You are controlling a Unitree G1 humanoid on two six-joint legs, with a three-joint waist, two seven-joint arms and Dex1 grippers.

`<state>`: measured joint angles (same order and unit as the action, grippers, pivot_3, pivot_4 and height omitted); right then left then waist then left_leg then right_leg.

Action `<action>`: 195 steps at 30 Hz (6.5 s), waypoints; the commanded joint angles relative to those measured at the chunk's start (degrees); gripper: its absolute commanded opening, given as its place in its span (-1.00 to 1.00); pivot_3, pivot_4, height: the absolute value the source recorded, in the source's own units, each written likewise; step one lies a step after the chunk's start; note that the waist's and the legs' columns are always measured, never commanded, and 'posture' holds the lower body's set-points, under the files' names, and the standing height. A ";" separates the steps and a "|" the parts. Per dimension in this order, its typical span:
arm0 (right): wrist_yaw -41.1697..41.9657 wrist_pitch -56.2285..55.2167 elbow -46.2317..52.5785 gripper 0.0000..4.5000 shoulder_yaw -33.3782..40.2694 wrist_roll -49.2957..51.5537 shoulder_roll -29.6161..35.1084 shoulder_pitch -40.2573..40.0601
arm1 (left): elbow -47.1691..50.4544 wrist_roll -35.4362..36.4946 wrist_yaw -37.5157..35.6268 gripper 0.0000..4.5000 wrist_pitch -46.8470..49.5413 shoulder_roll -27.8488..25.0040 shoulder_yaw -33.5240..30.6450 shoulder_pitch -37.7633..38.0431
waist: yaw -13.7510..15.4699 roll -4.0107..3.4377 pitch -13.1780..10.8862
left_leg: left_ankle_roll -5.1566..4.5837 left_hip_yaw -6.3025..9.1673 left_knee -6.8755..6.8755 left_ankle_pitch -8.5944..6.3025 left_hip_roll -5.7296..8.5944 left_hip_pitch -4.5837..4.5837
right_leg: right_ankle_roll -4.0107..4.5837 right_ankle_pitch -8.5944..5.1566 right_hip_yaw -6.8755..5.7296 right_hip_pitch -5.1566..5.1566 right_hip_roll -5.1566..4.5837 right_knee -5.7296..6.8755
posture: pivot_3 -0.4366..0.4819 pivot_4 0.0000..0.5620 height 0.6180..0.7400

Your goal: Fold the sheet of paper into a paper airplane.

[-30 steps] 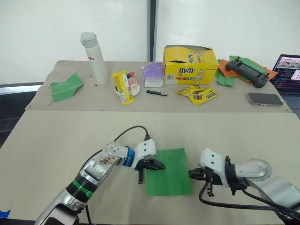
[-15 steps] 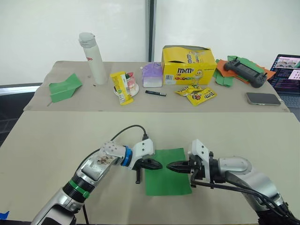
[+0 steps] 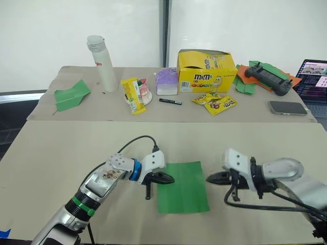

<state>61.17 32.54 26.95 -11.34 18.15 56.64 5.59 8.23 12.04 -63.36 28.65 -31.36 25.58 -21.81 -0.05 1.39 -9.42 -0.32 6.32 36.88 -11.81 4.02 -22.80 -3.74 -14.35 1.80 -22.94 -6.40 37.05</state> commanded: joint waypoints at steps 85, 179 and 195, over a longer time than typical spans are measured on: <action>-35.99 56.60 3.16 -0.99 31.78 46.81 -32.61 5.27 | -1.63 0.14 -0.24 -1.00 -0.27 -0.44 -1.14 3.51 | 0.42 -0.21 0.09 | -0.28 0.23 -0.10 -0.21 0.02 0.49 | -0.56 -0.33 0.29 0.54 -0.07 -0.27 | -0.05 -0.47 1.00; -4.44 -17.52 -11.16 -1.00 2.17 2.31 -1.63 -3.54 | -4.16 2.75 -2.42 -1.00 1.43 3.28 -1.49 1.49 | -0.26 -0.13 0.04 | -0.43 -0.01 -0.10 -0.30 0.02 -0.10 | -0.53 -0.29 0.43 -0.10 -0.08 -0.31 | -0.05 -0.47 1.00; -1.25 -5.98 -5.78 -1.00 6.25 16.44 -13.71 3.63 | -3.97 2.76 -2.39 -1.00 1.65 2.75 -1.71 1.61 | -0.15 -0.13 0.04 | -0.43 0.02 -0.09 -0.30 0.01 -0.05 | -0.23 -0.07 0.49 -0.10 -0.06 -0.29 | -0.05 -0.47 1.00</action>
<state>59.87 25.17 18.86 -5.87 32.69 43.49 8.59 4.01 15.53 -65.85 29.19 -27.86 22.93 -20.64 -0.19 1.27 -9.38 -0.75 6.34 36.79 -12.11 4.04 -22.85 -3.96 -14.42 2.28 -23.04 -6.46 36.76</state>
